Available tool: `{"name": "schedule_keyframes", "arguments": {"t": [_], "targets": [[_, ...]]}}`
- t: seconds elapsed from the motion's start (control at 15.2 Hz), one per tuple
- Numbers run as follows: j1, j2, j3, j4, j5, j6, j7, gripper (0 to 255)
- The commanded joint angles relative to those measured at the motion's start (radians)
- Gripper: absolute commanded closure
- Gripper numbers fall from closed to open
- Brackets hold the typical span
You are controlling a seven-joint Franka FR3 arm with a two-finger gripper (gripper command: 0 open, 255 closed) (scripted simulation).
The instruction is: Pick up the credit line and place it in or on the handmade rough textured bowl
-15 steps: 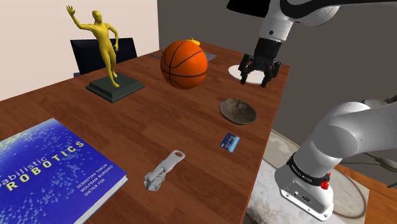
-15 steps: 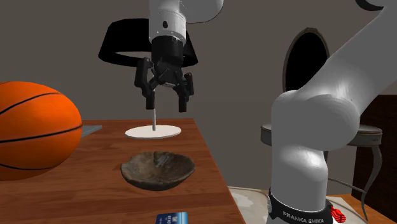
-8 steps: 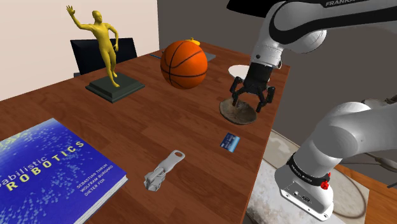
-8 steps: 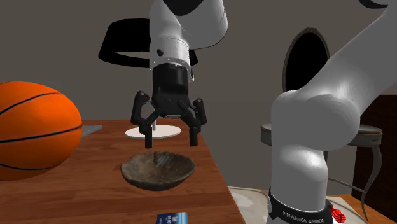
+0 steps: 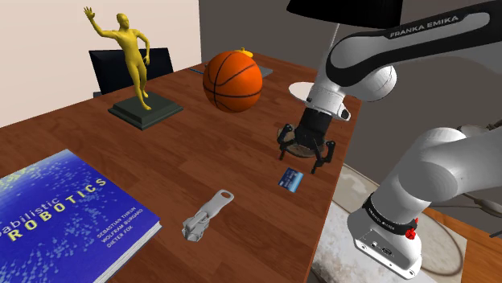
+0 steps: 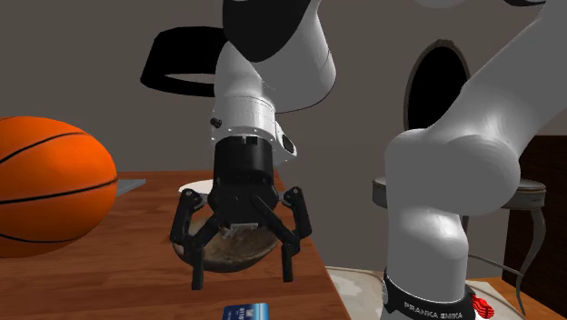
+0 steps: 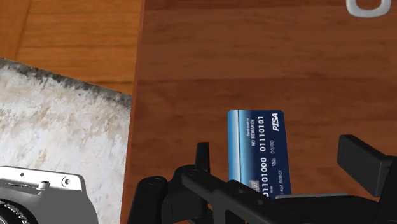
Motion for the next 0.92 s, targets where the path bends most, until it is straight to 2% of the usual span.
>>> {"name": "schedule_keyframes", "arguments": {"t": [0.0, 0.46, 0.86], "targets": [[0.023, 0.014, 0.027, -0.02, 0.062, 0.039, 0.03, 0], [0.074, 0.085, 0.088, -0.052, 0.162, 0.149, 0.001, 0], [0.074, 0.085, 0.088, -0.052, 0.162, 0.149, 0.001, 0]]}}
